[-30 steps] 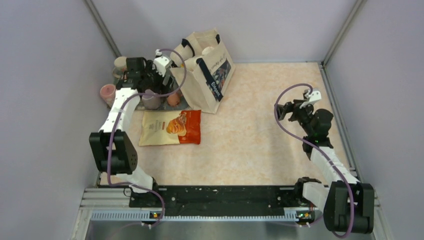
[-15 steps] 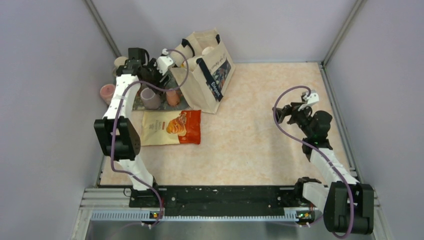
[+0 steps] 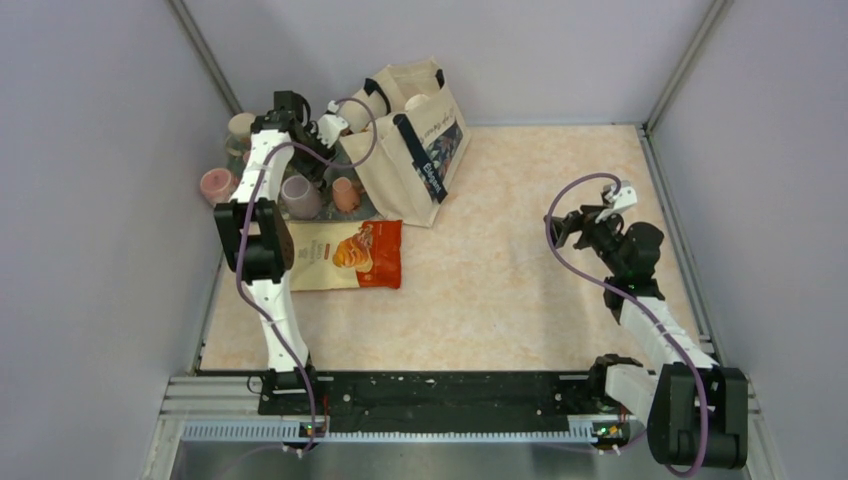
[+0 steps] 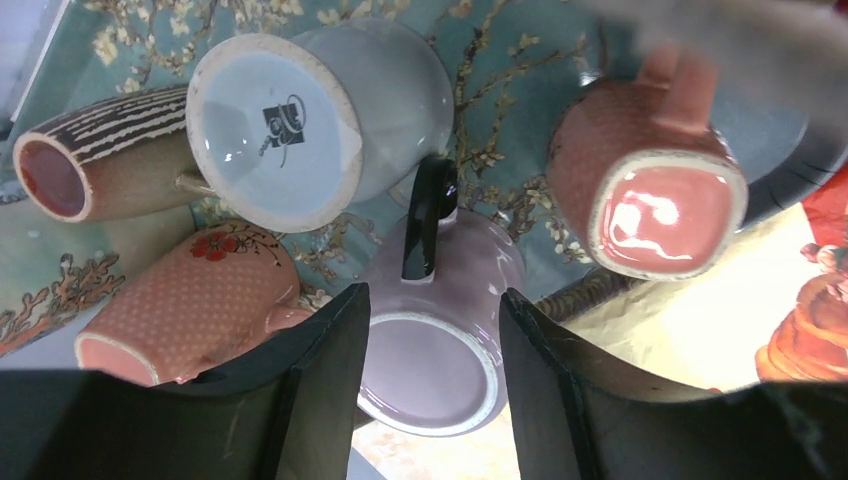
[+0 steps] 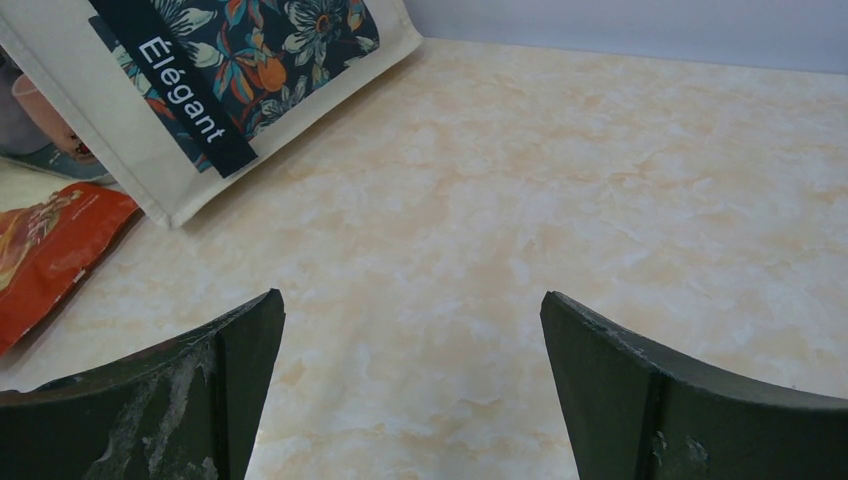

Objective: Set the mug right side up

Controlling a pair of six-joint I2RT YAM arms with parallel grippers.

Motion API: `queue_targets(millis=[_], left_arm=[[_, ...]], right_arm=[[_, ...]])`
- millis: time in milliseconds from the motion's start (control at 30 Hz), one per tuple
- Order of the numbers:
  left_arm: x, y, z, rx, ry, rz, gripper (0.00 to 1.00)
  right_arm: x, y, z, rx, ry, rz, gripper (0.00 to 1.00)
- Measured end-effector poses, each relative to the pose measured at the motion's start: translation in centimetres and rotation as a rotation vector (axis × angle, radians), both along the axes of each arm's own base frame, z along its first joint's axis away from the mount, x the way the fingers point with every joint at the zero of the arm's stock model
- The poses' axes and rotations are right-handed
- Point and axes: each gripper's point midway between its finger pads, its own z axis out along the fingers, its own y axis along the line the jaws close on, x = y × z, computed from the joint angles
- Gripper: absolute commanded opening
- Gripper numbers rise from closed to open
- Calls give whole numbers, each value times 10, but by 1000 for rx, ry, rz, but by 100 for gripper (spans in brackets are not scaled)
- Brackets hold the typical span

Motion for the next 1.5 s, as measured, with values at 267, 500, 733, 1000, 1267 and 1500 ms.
queue_targets(millis=[267, 500, 733, 1000, 1267, 1500], left_arm=[[8, 6, -1, 25, -4, 26, 50], [6, 6, -11, -5, 26, 25, 51], [4, 2, -12, -96, 32, 29, 53], [-3, 3, -20, -160, 52, 42, 62], [-15, -9, 8, -259, -15, 23, 72], [-1, -16, 43, -321, -105, 35, 59]], right_arm=[[-1, 0, -1, 0, 0, 0, 99], [-1, 0, -1, 0, -3, 0, 99], [-1, 0, -1, 0, -4, 0, 99], [-1, 0, -1, -1, -4, 0, 99], [1, 1, -1, -1, -10, 8, 99], [0, 2, -1, 0, -10, 16, 99]])
